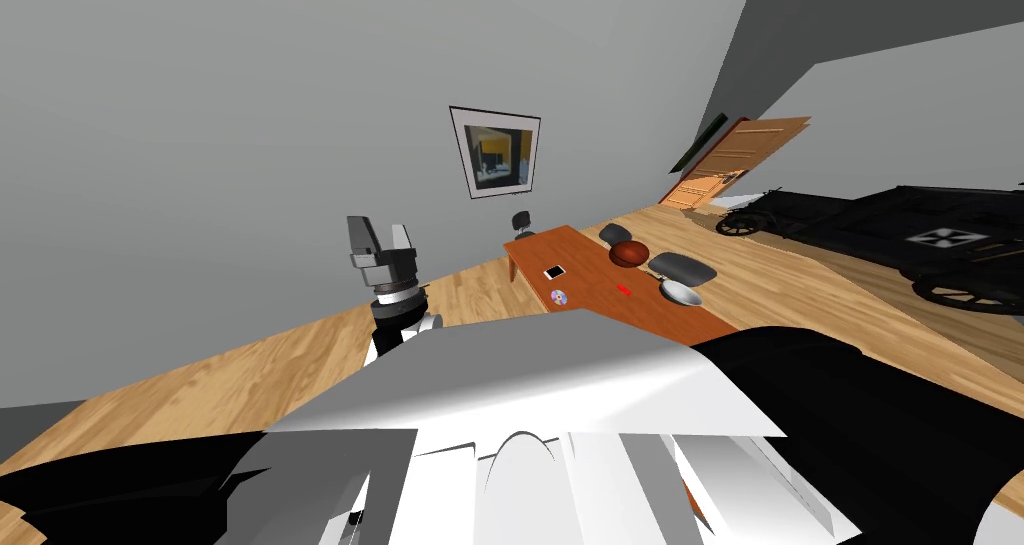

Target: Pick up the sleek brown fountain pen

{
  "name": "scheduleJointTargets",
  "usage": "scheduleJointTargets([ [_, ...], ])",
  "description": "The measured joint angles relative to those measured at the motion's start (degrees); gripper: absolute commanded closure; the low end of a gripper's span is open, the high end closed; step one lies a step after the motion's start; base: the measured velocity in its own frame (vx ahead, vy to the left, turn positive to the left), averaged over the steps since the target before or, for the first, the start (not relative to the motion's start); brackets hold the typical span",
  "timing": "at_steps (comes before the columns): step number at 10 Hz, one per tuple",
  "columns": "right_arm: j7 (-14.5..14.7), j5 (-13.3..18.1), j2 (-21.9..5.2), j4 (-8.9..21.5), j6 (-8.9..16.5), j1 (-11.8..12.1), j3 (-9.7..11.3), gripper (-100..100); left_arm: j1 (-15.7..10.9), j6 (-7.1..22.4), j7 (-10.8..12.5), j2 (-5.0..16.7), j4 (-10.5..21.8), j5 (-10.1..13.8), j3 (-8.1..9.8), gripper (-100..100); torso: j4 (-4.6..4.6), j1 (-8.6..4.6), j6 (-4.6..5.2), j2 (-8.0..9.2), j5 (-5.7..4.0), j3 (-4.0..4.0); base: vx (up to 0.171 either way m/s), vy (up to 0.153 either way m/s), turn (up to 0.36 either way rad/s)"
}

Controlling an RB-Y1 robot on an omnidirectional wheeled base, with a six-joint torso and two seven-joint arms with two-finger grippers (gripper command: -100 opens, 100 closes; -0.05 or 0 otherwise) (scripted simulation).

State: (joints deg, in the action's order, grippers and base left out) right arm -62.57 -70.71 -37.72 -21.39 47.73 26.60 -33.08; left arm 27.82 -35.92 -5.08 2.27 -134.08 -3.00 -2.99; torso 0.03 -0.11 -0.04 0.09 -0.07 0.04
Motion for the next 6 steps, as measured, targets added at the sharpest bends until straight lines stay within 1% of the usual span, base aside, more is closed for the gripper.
scheduleJointTargets([
  [1,-0.01,0.00,0.00,0.00,0.00,0.00,0.00,0,0.00,0.00,0.00,0.00,0.00,0.00,0.00,0,0.00,0.00,-0.01,0.00,0.00,0.00,0.000,0.000,0.000],
  [2,-0.01,-0.01,0.00,0.00,0.00,0.00,0.00,100,0.00,0.00,0.00,0.00,0.00,0.00,0.00,0,0.00,0.00,-0.01,0.00,0.00,0.00,-0.009,0.051,0.066],
  [3,-1.05,-0.14,-0.41,-1.81,0.89,1.30,0.14,100,0.00,0.00,0.00,0.00,0.00,0.00,0.00,0,0.00,0.17,-0.03,0.03,0.07,0.01,-0.007,0.059,0.028],
  [4,-0.84,-0.55,-1.29,-0.73,1.42,0.89,0.01,100,0.00,0.00,0.00,0.00,0.00,0.00,0.00,0,0.00,0.22,-0.02,0.01,0.05,0.00,0.000,0.076,0.056],
  [5,0.24,-1.39,-2.39,0.70,2.04,0.80,-0.34,100,0.00,0.00,0.00,-0.01,0.00,0.00,-0.01,0,-0.01,0.30,-0.01,-0.01,0.08,-0.01,0.000,0.035,0.008],
  [6,0.51,-1.50,-2.54,0.84,2.20,0.82,-0.39,0,0.00,0.00,0.00,0.00,0.00,0.00,0.00,0,0.00,0.19,0.00,-0.01,0.04,-0.01,0.000,0.007,-0.003],
])
